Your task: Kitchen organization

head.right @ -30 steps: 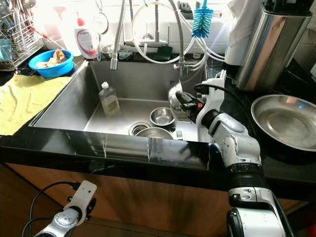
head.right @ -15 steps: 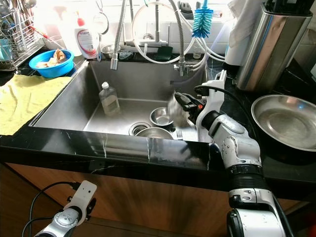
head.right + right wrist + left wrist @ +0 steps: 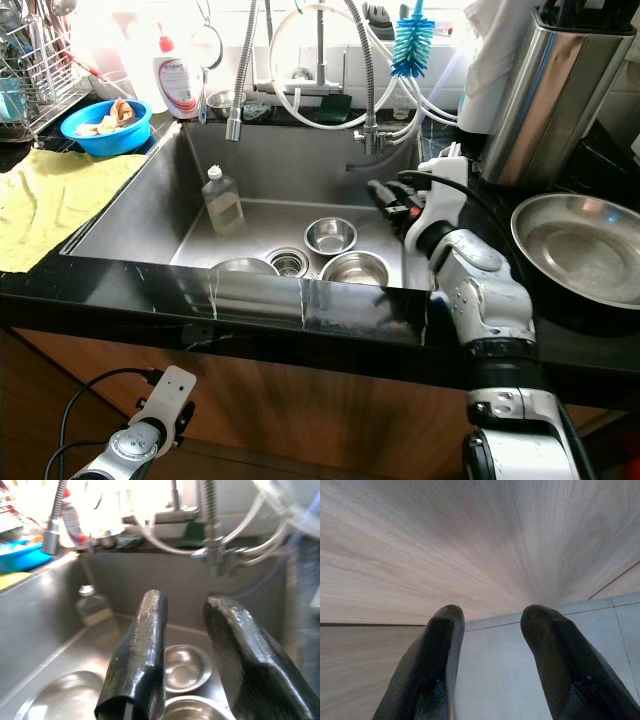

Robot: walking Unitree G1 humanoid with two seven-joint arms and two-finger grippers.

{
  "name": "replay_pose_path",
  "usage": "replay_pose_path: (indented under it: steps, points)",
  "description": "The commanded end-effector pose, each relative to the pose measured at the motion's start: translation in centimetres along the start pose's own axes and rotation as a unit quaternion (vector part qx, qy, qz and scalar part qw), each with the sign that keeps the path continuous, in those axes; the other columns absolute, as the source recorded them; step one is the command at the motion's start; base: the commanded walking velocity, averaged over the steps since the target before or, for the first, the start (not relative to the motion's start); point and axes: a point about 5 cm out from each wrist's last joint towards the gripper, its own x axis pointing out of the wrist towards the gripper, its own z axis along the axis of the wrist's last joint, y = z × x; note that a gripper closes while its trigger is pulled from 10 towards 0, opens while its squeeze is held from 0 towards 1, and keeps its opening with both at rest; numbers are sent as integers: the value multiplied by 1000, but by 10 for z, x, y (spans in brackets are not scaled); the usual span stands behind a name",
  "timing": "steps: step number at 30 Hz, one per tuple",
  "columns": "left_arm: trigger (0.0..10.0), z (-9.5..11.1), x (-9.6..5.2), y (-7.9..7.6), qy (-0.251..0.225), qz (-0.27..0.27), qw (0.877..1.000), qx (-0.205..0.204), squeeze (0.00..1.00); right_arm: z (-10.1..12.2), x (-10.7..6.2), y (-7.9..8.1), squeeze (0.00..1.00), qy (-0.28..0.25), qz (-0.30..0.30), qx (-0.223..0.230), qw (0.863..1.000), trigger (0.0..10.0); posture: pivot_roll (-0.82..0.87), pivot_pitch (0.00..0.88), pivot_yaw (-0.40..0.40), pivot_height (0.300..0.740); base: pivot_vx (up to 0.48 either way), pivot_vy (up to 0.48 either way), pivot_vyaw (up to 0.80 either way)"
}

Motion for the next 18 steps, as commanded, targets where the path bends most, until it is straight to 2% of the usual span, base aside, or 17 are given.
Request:
replay_pose_path:
  steps: [1,2,3,4,5,7,10,11,13,14,16,18]
  points:
    - [10000,-6,-2,1,11,5,1000,-4,0,6,-6,-5,0,3,-35,-38,999,10000,-134,0,42,740,0,0,0]
    - [10000,-6,-2,1,11,4,1000,-3,0,12,-15,-16,0,7,-84,-58,995,10000,-134,0,42,740,0,0,0]
    - [10000,-6,-2,1,11,4,1000,-2,0,13,-19,-19,0,9,-100,-59,993,10000,-134,0,42,740,0,0,0]
    - [10000,-7,-2,1,11,4,1000,-2,0,17,-23,-24,525,3,-118,-57,991,10000,-138,0,44,740,0,0,0]
    - [10000,-7,-2,1,11,3,1000,-2,0,20,-27,-26,1000,-3,-129,-56,990,10000,-138,0,44,740,0,0,0]
    - [10000,-6,-1,0,10,2,1000,-2,0,29,-46,-41,1000,4,-192,-84,978,10000,-138,0,43,740,0,0,0]
    - [10000,-4,-1,0,8,1,1000,-2,0,30,-60,-47,1000,31,-227,-108,967,10000,-147,0,45,740,0,0,0]
    - [10000,-5,-1,-1,9,0,1000,0,0,28,-63,-46,886,37,-230,-108,967,10000,-152,0,49,740,0,0,0]
    - [10000,-5,-1,-1,9,-1,1000,0,0,27,-65,-44,886,43,-228,-110,967,10000,-154,0,49,740,0,0,0]
    - [10000,-5,-1,-1,10,-2,1000,1,0,25,-67,-42,0,50,-226,-116,966,10000,-154,0,49,740,0,0,0]
    - [10000,-6,-1,-1,10,-3,1000,3,0,22,-71,-39,0,54,-231,-116,964,10000,-157,0,49,740,0,0,0]
    - [10000,-6,-2,-2,10,-4,1000,4,0,18,-76,-38,0,61,-246,-95,963,10000,-156,0,49,740,0,0,0]
